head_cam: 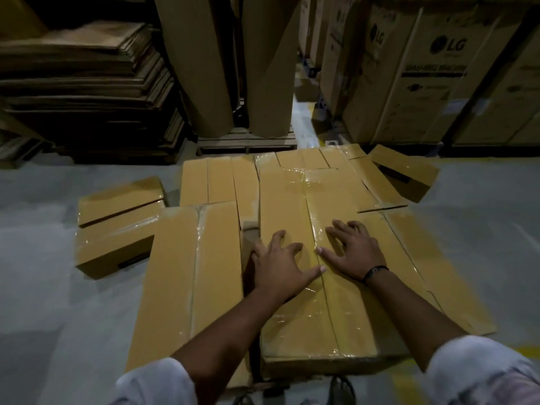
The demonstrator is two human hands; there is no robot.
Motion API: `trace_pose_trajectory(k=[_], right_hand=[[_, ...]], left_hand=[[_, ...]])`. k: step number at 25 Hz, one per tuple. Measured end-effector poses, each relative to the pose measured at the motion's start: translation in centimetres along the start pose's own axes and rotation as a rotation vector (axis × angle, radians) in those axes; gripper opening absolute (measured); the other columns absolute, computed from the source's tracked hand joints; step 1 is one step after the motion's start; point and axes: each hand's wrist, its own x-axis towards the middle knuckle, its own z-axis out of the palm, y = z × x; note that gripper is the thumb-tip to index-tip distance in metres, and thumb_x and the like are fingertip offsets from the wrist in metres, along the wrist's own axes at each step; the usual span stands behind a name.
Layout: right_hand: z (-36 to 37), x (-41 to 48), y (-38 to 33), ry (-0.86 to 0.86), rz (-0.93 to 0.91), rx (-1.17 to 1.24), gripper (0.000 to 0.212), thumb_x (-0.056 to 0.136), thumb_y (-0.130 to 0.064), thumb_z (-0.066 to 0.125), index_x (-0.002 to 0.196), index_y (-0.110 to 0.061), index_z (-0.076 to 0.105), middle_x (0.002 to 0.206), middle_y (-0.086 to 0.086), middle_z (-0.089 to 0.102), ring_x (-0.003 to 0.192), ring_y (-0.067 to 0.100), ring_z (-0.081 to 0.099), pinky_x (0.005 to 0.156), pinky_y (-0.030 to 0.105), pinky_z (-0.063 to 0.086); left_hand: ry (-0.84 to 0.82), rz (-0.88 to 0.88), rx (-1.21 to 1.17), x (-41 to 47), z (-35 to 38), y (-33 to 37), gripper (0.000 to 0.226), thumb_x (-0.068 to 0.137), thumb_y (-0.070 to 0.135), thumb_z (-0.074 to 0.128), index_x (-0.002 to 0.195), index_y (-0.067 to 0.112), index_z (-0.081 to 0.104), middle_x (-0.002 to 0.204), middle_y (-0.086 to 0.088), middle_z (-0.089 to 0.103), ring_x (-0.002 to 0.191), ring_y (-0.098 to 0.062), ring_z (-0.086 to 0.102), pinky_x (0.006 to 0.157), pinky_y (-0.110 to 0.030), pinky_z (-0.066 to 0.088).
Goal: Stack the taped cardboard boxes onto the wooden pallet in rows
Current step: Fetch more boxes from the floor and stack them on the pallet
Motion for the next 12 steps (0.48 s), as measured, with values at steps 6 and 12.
trace_pose_trajectory(k=[6,12], right_hand=[[3.2,2.6,1.4,-0.068,-0.116,0.008,0.094,0.072,-0.089,0.023,0.149,-0.038,0.042,0.164,-0.014,0.022,0.150,0.019,0.013,0.110,0.054,0.036],[7.1,3.7,2.5,-0.190,-0.225,0.020,0.075,0.088,-0.079,0.039,0.151,-0.038,0.037,0.166,-0.011,0.016,0.151,0.024,0.008,0.112,0.059,0.031]], left_hand=[[0.059,-0.155,-0.033,0.7,4.0,-0.8,0.079,0.071,0.087,0.058,0.137,0.043,0.060,0.159,0.013,0.030,0.145,-0.034,0.013,0.116,-0.053,0.034],[-0.001,-0.284,-0.117,0.5,6.4,-1.8,0.077,0.074,0.080,0.065,0.140,0.042,0.056,0.162,0.013,0.024,0.148,-0.032,0.008,0.118,-0.059,0.028]])
